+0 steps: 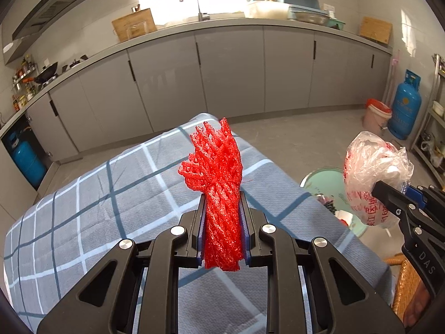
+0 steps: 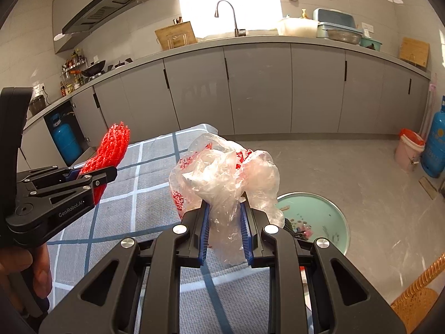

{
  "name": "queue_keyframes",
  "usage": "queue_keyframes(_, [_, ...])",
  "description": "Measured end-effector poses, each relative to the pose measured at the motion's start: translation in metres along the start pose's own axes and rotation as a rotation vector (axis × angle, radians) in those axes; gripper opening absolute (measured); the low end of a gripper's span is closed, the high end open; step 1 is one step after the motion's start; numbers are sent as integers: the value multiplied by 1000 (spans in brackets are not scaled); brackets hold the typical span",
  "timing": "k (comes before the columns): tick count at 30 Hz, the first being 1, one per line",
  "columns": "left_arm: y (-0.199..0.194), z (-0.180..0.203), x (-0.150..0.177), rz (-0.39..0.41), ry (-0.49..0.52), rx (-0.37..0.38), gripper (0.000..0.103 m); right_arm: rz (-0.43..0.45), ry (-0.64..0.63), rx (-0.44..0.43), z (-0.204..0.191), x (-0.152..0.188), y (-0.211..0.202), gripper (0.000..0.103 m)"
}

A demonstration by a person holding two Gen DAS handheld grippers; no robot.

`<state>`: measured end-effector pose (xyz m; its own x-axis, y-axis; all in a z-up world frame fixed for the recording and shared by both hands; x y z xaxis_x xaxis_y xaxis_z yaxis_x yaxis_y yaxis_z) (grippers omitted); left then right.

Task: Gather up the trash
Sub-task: 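Carry the white bag with the right tool over the basin while the left tool carries the red net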

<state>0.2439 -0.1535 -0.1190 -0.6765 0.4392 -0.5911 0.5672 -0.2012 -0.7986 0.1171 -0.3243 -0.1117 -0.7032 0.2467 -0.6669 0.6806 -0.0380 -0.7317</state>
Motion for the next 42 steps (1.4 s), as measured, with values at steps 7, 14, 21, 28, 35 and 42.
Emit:
queue_keyframes(7, [-10,22,-6,22,51,23,21,18,33,18,17,4,-11,21])
queue_keyframes(14, [-19,49,-13,54,112,45,21,32,68,40,39,5,-20,21])
queue_keyframes(21, [-20,73,-21,71,166,66,21,48,104,68,59,5,-26,21])
queue_keyframes(28, [-20,96,-28,85,197,73,21,66,127,89,74,4,-31,22])
queue_keyframes(35, [-16,116,-33,85,228,80,21,73,151,102,93,3,-33,22])
queue_keyframes(42, [-8,127,-40,81,237,93,21,78,175,112,107,5,-32,22])
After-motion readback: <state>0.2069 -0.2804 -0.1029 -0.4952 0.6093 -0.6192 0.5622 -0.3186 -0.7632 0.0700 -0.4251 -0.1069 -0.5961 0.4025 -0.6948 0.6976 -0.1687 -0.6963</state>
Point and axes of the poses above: each gripper's, at about its wrist camera, not at the fingertips, and y roughly the way its jaws point, z to its right, x to its underside, the point moved 2 cm from there along y, roughly the way its jaws point, and after that the axes turned 12 degrees about -z, right-handed, at the moved point
